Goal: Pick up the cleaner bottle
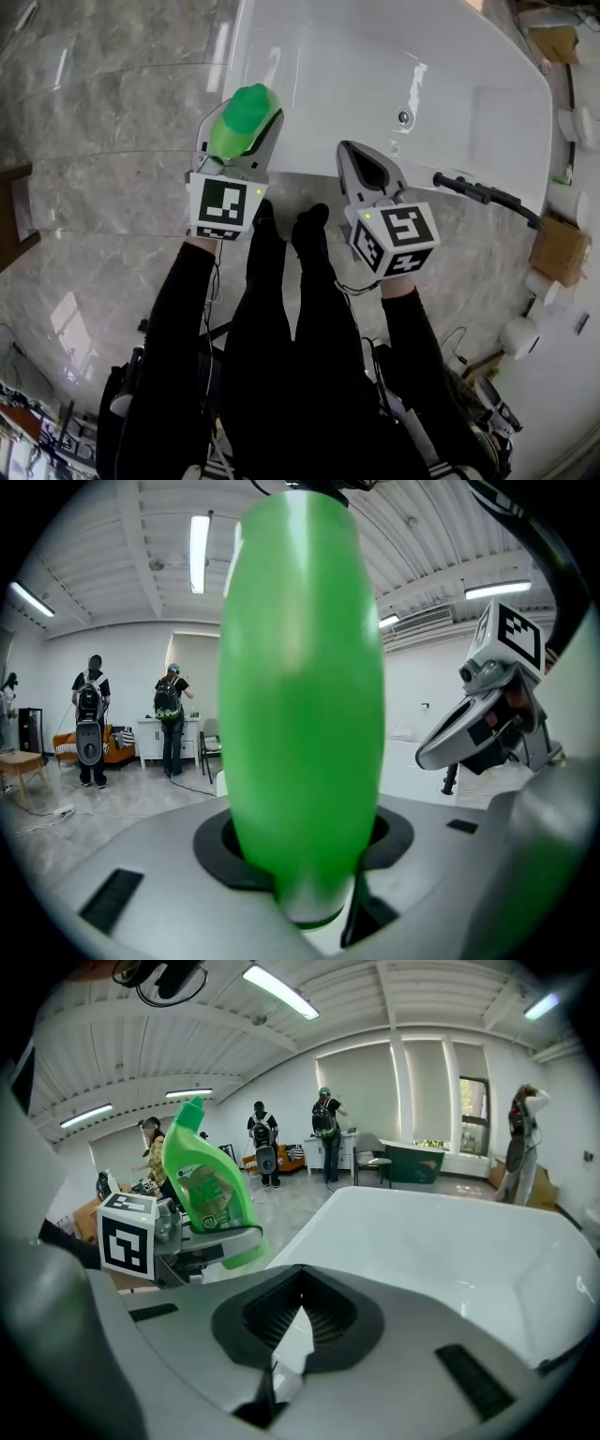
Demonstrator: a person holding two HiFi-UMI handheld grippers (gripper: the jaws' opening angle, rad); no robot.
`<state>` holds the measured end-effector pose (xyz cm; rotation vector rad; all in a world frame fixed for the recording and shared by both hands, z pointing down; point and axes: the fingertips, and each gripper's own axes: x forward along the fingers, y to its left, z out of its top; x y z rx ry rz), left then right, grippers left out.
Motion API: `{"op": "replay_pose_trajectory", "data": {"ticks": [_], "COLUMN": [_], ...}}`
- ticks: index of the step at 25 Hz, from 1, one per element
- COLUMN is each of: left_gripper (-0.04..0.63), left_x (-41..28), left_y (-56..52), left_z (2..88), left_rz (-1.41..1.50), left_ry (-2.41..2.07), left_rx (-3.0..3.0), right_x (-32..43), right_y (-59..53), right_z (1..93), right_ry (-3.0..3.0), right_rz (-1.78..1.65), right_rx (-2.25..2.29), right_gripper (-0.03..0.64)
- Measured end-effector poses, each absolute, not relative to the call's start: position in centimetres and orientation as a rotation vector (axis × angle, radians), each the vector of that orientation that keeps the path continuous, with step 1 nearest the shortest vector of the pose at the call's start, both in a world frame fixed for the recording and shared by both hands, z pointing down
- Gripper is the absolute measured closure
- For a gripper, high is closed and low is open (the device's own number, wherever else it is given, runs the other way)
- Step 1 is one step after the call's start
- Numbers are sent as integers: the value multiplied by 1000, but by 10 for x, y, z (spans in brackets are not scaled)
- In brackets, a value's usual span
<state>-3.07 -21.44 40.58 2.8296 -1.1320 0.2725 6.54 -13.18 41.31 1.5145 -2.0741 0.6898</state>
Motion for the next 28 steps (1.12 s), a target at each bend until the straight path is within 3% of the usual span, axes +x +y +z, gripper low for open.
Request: {"op": "replay_pose_trajectory", "data": {"ticks": [28], "left_gripper": [396], "left_x": [63], "left_y": [-187], "left_z": [355], "left_rz": [335], "left_ry": [-994], "left_rx": [2906], "right_x": [158], "right_y": [-111], "right_z": [375], "right_ry": [-2054], "right_rz": [655], "right_rx": [1737], "right_gripper": [615]}}
